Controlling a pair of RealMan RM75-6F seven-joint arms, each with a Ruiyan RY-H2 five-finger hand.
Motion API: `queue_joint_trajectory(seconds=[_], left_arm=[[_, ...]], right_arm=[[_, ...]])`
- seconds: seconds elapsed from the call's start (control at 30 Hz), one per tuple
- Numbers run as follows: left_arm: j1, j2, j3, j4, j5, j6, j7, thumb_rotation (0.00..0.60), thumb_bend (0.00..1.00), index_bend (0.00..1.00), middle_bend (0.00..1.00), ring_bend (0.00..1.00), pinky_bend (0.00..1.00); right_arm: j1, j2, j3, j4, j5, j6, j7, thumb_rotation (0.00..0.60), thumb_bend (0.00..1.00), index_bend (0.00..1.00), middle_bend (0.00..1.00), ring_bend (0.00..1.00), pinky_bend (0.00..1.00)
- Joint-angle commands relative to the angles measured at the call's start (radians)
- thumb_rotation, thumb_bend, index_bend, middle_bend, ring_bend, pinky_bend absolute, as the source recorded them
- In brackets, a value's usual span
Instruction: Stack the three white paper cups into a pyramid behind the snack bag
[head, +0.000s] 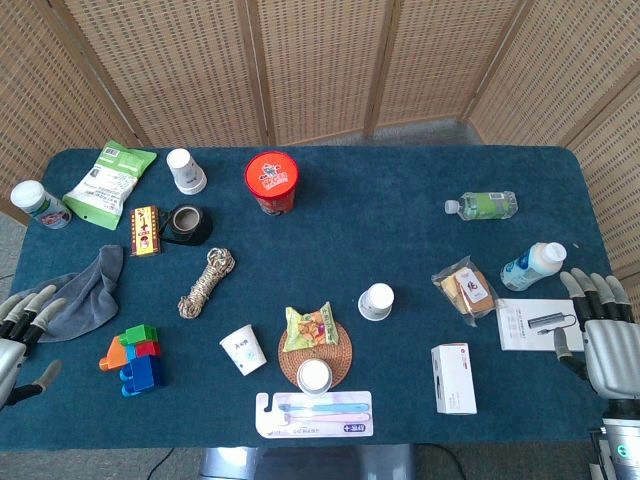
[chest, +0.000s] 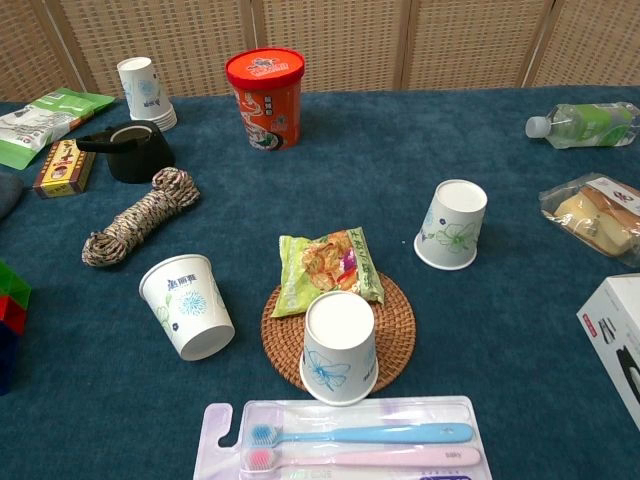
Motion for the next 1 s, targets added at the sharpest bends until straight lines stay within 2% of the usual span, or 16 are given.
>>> queue_joint_trajectory(seconds=[0.03, 0.23, 0.5, 0.7, 1.0], left_arm=[[-0.021, 0.018, 0.010, -0.002, 0.026, -0.030, 0.013, 0.600, 0.42, 0.00, 0.00, 0.00, 0.00], [-0.064, 0.037, 0.026, -0.008, 0.092, -0.087, 0.060, 0.600, 0.42, 0.00, 0.00, 0.00, 0.00], [-0.148, 0.024, 0.039, -0.046, 0.157, -0.234, 0.189, 0.600, 0.42, 0.00, 0.00, 0.00, 0.00], [-0.216, -0.022, 0.004, -0.069, 0.153, -0.338, 0.347, 0.600, 0.42, 0.00, 0.00, 0.00, 0.00], [-0.310, -0.111, -0.043, -0.097, 0.126, -0.471, 0.514, 0.600, 0.42, 0.00, 0.00, 0.00, 0.00]], right_arm=[[-0.003, 0.003, -0.002, -0.006, -0.006, 0.006, -0.001, 0.600, 0.53, 0.00, 0.00, 0.00, 0.00], [-0.009, 0.014, -0.008, -0.020, -0.023, 0.014, -0.006, 0.600, 0.53, 0.00, 0.00, 0.00, 0.00], [-0.026, 0.018, -0.010, -0.022, -0.028, 0.037, 0.002, 0.600, 0.53, 0.00, 0.00, 0.00, 0.00], [-0.038, 0.023, -0.006, -0.020, -0.021, 0.053, 0.010, 0.600, 0.53, 0.00, 0.00, 0.00, 0.00], [-0.045, 0.034, -0.002, -0.010, -0.015, 0.058, 0.026, 0.600, 0.53, 0.00, 0.00, 0.00, 0.00]])
